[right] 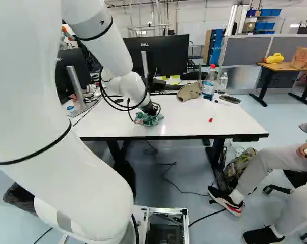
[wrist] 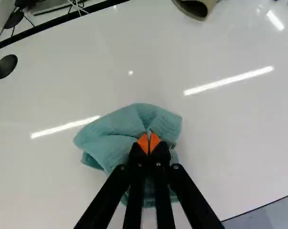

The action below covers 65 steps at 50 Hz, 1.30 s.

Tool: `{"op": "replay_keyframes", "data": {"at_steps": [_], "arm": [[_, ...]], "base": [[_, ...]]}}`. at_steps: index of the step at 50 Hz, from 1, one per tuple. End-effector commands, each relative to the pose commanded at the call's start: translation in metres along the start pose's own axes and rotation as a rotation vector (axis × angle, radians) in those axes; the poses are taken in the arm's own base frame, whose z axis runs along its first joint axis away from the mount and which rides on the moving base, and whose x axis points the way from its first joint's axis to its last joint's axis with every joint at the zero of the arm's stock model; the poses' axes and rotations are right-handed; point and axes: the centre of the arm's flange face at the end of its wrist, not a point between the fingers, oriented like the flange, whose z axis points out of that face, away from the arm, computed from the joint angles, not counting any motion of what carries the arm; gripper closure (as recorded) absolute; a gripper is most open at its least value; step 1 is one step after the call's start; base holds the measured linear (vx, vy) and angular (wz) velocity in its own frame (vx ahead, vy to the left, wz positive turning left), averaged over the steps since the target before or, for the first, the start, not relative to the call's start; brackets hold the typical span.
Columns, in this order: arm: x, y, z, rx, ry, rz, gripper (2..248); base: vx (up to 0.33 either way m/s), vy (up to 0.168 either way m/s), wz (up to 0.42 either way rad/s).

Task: Clean the table with the green towel

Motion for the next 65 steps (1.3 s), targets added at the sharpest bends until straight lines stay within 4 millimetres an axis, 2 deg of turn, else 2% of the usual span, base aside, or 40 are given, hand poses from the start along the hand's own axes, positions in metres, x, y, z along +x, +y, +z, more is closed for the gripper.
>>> {"op": "replay_keyframes", "data": {"at_steps": [27,39,49,65], "arm": [[0.046,0.004,0.035,-0.012,0.013,0.018,225],[0.063,-0.003,0.049,-0.005,0.02,0.01,225],[0.066,-0.017,0.053,0.011,0.02,-0.011,225],[0.059,-0.043,0.05,0.042,0.014,-0.051,225]], "base": [[0.0,0.0,0.0],[0.0,0.0,0.0],[0.0,0.0,0.0],[0.0,0.0,0.0]]}}
